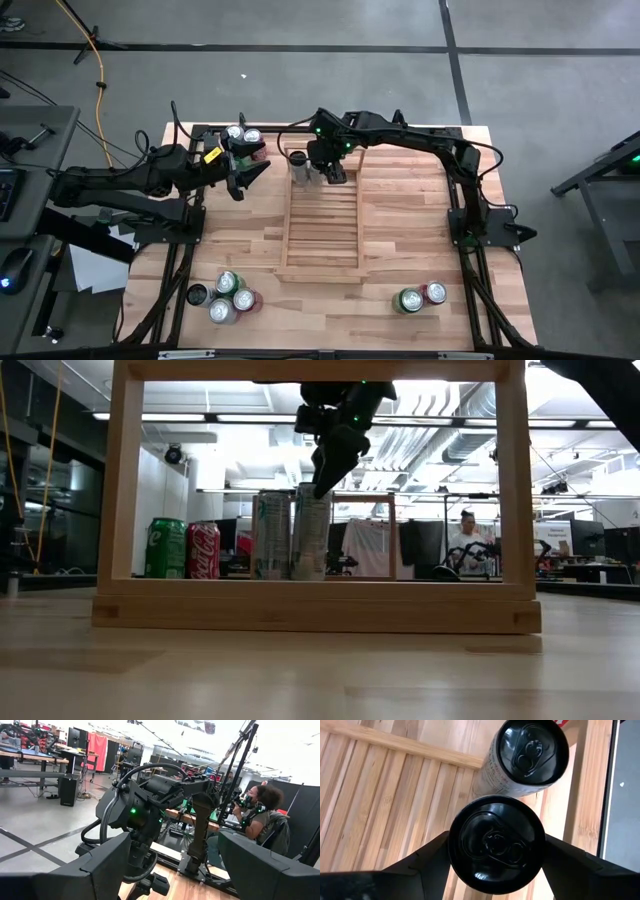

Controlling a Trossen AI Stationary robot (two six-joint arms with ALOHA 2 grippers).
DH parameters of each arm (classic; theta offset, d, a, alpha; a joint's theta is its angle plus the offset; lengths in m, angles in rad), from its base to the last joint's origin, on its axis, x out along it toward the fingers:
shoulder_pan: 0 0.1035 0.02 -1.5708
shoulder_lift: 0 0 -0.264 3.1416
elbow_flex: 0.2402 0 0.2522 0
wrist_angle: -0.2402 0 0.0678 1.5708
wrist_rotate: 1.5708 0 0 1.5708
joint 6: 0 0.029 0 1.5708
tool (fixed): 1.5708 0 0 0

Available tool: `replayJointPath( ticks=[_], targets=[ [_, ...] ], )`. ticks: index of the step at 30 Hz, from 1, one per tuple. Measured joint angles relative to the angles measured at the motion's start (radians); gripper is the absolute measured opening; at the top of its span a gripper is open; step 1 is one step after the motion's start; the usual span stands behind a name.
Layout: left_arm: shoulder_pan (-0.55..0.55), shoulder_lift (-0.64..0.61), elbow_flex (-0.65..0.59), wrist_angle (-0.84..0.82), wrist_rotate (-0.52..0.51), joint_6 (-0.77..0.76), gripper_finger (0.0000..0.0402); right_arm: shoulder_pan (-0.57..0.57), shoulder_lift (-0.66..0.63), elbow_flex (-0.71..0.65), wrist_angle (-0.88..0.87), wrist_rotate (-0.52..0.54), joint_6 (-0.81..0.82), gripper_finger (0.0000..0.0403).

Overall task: Place canned beverage on shelf
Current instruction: Put the right white and pink can on the shelf aligned with the other white and pink can

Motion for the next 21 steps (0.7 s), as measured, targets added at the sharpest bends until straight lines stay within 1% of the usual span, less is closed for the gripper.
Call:
replayJointPath(
  ticks=[9, 14, 21],
  targets=[
    [0.000, 0.000, 0.000, 0.000, 0.000, -0.001, 0.0294, 0.001, 0.000, 0.000, 0.003, 0.001, 0.001, 0.0262],
    [0.000, 0.000, 0.000, 0.000, 0.000, -0.001, 0.0294, 0.000, 0.000, 0.000, -0.031, 0.009, 0.038, 0.0262],
    [0.000, 0.000, 0.000, 0.000, 0.000, -0.010, 0.0294, 0.008, 0.000, 0.000, -0.009, 0.009, 0.004, 0.0262]
  ],
)
